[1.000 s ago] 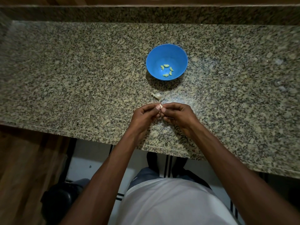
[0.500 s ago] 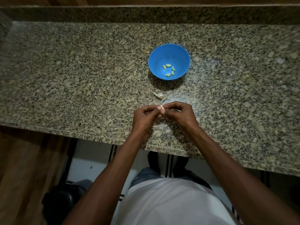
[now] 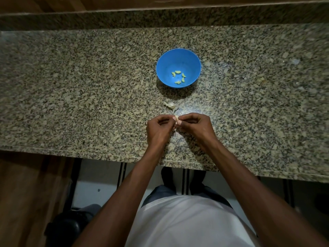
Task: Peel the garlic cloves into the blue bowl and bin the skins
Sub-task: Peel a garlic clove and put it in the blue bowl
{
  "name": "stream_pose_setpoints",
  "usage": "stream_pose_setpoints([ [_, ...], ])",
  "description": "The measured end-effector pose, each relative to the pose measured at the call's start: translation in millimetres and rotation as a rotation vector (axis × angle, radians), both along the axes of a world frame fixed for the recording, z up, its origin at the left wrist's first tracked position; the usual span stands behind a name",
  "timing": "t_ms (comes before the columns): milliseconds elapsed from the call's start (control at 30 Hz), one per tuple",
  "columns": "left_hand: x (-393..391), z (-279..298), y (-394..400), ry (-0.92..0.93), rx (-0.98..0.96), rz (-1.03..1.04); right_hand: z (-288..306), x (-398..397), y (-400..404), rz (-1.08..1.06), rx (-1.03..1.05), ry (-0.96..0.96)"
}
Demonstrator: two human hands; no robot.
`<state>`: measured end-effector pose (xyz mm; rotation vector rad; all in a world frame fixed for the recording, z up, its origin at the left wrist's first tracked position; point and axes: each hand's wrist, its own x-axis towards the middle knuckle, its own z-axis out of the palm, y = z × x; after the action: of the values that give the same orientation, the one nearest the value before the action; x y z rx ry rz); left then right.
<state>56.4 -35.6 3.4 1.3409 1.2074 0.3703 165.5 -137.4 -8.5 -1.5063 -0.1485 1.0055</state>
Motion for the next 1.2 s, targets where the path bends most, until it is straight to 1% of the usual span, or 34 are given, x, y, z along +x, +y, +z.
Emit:
stream_pose_setpoints([
  [133,-2.9,0.3,-0.3,-0.033,0.031,-0.022,0.3,1.2,0.7,-0.006,-0.011,0.036],
  [233,-6.5,-0.2,3.0,-0.05,0.025,-0.115,3.9,0.4,1.5,0.016,-0.001,0.05],
  [333,-10.7,-3.0,9.3,-0.046,0.002,-0.218,5.9,0.5,0.9,0.084,-0.005,0.068],
  [433,-17.2,-5.7,15.0,-0.018,0.008,-0.231,8.5,4.6,-3.0,0.103,-0.067,0.051],
  [500,-22.3,-7.8,21.6,0.009,0.043,-0.191,13.4,16.7,-4.0,0.125,-0.17,-0.108],
  [567,-26.6,-8.0,29.5,0.041,0.103,-0.176,15.4,37.9,-0.9,0.167,-0.274,-0.332],
  [667,-28.1,-10.3,42.9,0.101,0.155,-0.183,16.0,67.6,12.1,0.239,-0.37,-0.66],
  [733,-27.1,-9.5,50.6,0.132,0.163,-0.178,11.8,78.1,18.3,0.306,-0.425,-0.804],
  [833,-28.6,-9.9,60.8,0.131,0.145,-0.154,9.5,73.7,15.9,0.321,-0.438,-0.871],
  [900,-33.8,-10.1,66.4,0.108,0.142,-0.139,11.0,56.3,11.0,0.261,-0.403,-0.971],
  [967,-40.2,-14.4,72.7,0.095,0.182,-0.153,6.6,33.1,8.9,0.271,-0.373,-1.063],
  [1033,-44.9,-17.2,78.0,0.102,0.234,-0.204,-5.4,14.0,12.0,0.365,-0.351,-1.119],
  [1133,-47.9,-16.6,86.4,0.104,0.285,-0.253,-25.7,-6.7,21.1,0.47,-0.43,-1.177],
  [1200,-50.7,-14.7,90.1,0.105,0.312,-0.285,-27.3,-26.1,19.1,0.521,-0.447,-1.125],
])
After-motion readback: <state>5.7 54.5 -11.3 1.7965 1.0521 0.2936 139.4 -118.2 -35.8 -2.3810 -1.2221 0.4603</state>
